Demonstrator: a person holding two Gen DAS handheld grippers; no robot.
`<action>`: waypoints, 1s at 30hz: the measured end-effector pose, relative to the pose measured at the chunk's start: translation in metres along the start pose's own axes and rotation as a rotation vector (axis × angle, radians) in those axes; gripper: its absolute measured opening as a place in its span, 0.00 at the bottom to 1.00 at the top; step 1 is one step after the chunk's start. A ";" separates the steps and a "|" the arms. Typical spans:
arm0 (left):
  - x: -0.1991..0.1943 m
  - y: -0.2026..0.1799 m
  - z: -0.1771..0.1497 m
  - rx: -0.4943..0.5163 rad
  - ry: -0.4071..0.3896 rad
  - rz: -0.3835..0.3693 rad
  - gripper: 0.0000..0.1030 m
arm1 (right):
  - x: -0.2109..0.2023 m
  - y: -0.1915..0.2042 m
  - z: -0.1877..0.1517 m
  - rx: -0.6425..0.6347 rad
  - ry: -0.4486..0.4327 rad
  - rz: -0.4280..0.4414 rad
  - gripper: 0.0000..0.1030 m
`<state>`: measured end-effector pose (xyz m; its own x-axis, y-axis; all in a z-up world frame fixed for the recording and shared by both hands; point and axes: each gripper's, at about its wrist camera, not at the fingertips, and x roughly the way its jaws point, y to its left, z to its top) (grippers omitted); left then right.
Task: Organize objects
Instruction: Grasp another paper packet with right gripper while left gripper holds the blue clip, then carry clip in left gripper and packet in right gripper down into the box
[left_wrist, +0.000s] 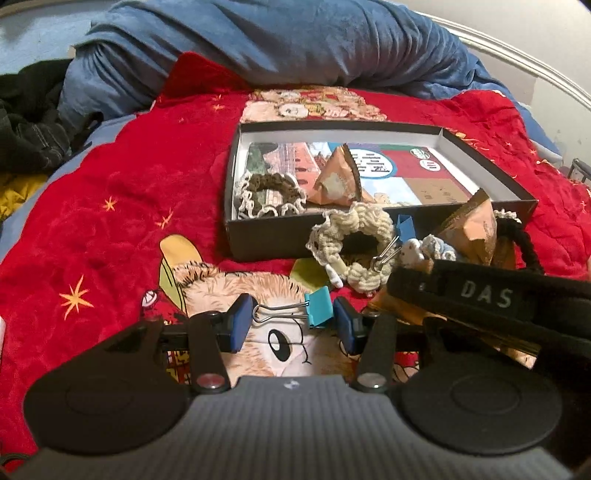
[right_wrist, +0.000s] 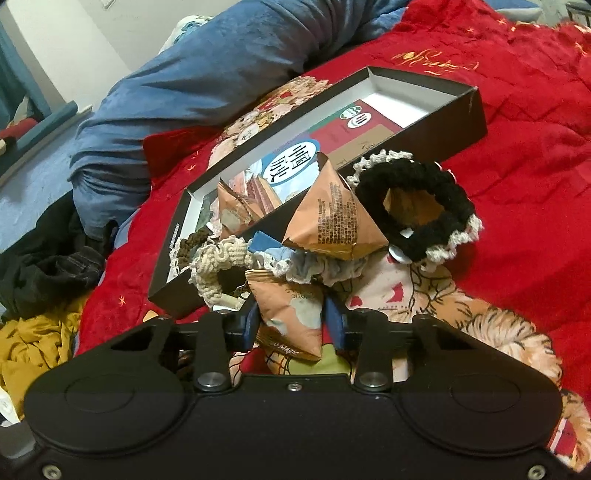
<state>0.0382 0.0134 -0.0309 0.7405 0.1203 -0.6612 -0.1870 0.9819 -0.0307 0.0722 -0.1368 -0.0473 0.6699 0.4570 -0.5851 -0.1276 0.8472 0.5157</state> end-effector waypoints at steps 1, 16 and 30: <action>0.000 0.000 0.000 -0.002 0.004 -0.001 0.51 | -0.001 0.000 0.000 0.001 0.001 0.001 0.33; -0.015 -0.005 -0.001 0.027 0.015 -0.040 0.51 | -0.029 0.006 -0.002 0.042 0.020 -0.033 0.30; -0.029 0.000 0.007 0.016 -0.009 -0.074 0.51 | -0.067 0.021 0.002 0.020 -0.008 -0.034 0.30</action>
<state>0.0215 0.0109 -0.0062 0.7574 0.0487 -0.6511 -0.1211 0.9904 -0.0669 0.0260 -0.1498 0.0036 0.6797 0.4254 -0.5975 -0.0900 0.8568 0.5077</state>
